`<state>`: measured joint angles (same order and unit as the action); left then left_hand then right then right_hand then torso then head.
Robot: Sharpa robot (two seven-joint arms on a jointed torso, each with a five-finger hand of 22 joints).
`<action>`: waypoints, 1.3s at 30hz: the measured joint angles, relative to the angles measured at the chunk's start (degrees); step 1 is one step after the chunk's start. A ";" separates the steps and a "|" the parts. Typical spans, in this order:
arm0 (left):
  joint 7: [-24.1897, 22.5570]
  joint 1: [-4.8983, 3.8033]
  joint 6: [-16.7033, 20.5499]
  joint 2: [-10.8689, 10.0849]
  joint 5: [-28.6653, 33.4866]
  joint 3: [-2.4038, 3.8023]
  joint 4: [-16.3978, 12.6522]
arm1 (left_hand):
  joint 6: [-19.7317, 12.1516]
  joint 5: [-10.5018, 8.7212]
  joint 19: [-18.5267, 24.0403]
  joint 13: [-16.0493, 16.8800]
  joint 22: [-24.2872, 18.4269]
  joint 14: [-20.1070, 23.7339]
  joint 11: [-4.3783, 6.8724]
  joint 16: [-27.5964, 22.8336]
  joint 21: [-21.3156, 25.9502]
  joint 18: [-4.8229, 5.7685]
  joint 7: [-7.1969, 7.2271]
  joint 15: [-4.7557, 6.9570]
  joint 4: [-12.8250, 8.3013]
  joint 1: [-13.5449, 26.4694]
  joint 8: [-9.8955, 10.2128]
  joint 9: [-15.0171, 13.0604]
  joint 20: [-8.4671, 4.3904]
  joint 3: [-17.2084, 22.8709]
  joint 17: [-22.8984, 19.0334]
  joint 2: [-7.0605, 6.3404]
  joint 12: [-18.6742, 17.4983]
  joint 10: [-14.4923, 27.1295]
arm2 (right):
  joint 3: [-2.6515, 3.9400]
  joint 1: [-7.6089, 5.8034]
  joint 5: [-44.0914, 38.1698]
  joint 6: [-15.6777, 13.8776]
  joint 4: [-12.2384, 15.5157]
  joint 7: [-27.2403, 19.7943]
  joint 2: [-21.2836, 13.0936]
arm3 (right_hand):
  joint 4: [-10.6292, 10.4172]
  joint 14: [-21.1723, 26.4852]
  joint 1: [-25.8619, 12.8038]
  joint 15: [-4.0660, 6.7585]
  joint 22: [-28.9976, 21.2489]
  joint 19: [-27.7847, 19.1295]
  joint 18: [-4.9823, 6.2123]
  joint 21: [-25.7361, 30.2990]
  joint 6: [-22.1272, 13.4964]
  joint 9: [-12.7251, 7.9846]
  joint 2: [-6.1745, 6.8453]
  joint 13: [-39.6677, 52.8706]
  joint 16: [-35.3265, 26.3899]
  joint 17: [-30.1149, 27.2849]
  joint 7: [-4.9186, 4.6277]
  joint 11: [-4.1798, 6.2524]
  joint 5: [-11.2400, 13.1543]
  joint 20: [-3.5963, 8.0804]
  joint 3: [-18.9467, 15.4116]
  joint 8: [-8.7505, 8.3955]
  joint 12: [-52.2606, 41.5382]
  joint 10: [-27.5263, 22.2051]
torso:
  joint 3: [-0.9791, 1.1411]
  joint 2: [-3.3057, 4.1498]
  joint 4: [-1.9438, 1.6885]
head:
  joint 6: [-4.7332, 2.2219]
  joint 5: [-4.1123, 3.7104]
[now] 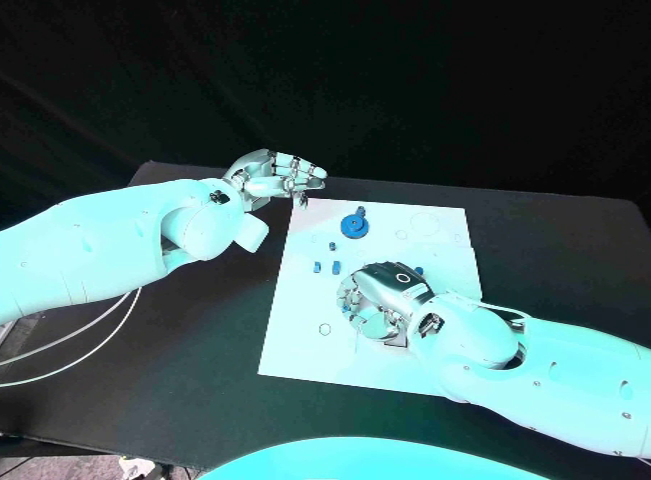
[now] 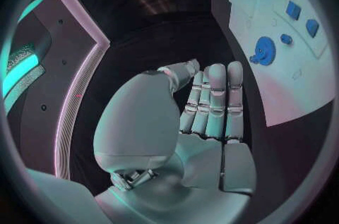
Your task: Assemble the parts on the task board
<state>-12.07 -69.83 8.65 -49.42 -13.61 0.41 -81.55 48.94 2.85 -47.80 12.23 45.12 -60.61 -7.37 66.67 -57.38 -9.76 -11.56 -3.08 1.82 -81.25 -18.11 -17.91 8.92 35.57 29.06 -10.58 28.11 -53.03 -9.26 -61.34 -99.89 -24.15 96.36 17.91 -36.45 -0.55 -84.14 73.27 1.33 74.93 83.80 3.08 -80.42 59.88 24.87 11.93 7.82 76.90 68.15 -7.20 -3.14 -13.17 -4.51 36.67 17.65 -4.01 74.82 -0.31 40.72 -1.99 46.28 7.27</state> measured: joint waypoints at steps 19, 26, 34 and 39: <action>0.17 0.00 -0.19 -0.05 0.00 0.00 0.02 | 0.00 0.00 0.00 -0.07 -0.06 0.00 -0.20 0.00 0.24 0.00 0.00 0.00 0.00 0.00 0.00 0.00 0.00 0.00 -0.06 0.00 0.00 0.20 | -0.12 0.09 0.02 -0.18 1.24 0.34 -1.58 | -0.95 0.00 -1.89 0.00 -0.01 0.21 0.00 1.22 -9.10 -2.48 2.27 0.85 -0.35 -0.42 -0.31 -0.44 -0.04 -0.21 -0.94 -6.68 -0.52 -3.19 | 0.03 0.00 0.04 | -0.17 -0.18; 0.22 0.00 -0.22 -0.28 0.00 0.00 -0.06 | 0.00 0.00 0.00 -0.07 -0.05 0.00 -0.20 0.00 0.24 0.00 0.00 0.00 0.00 0.00 0.00 0.00 0.00 0.00 -0.06 0.00 0.00 0.20 | 0.04 -0.96 0.39 -0.55 4.56 0.74 -5.43 | -1.19 0.00 -2.13 0.00 -0.02 0.21 0.00 1.22 -9.36 -2.54 2.66 1.01 -0.35 -0.33 -0.19 -0.45 -0.04 -0.21 -1.19 -6.70 -0.52 -3.20 | 0.02 -0.03 0.10 | -0.66 -0.69; 0.27 -0.01 -0.23 -0.74 0.00 -0.01 -0.13 | -0.21 0.00 0.00 -0.12 -0.12 0.00 -0.20 -0.22 0.23 0.00 0.21 0.00 0.16 0.00 0.00 0.00 0.00 -0.16 -0.05 0.00 0.00 0.20 | 0.73 -5.67 4.19 -0.44 5.46 0.46 -11.65 | -1.21 0.02 -1.87 -0.01 -0.02 0.21 0.00 2.48 -8.57 -2.42 2.95 1.23 -0.35 -1.19 -0.74 -0.63 -0.04 -0.21 -1.21 -6.70 -0.70 -3.95 | -0.06 -0.12 0.17 | -1.91 -3.14; 0.29 0.00 -0.23 -0.88 0.01 -0.01 -0.13 | -0.20 0.00 0.00 -0.11 -0.12 0.00 -0.20 -0.22 0.23 0.00 0.21 0.00 0.16 0.00 0.00 0.00 0.00 -0.16 -0.05 0.00 0.00 0.20 | 0.96 -8.39 8.57 0.41 4.34 -0.96 -14.40 | -1.68 0.14 -2.11 -1.71 -1.58 -2.85 1.02 8.74 -10.50 -2.87 3.68 -0.17 -0.99 -2.69 -1.08 -2.12 -0.04 -1.57 -6.26 -8.27 -0.24 -12.39 | -0.10 -0.20 0.32 | -2.57 -4.14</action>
<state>-11.78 -69.83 8.42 -50.30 -13.60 0.39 -81.69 48.73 2.85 -47.80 12.12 45.00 -60.61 -7.57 66.45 -57.14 -9.76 -11.35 -3.08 1.98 -81.26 -18.11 -17.91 8.92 35.41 29.00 -10.57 28.11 -52.83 -8.29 -69.73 -91.33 -23.74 100.71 16.94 -50.85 -2.22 -84.00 71.16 -0.38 73.35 80.95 4.09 -71.68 49.38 22.00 15.61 7.64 75.91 65.46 -8.29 -5.26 -13.21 -6.08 30.41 9.38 -4.25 62.43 -0.42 40.52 -1.68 43.71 3.14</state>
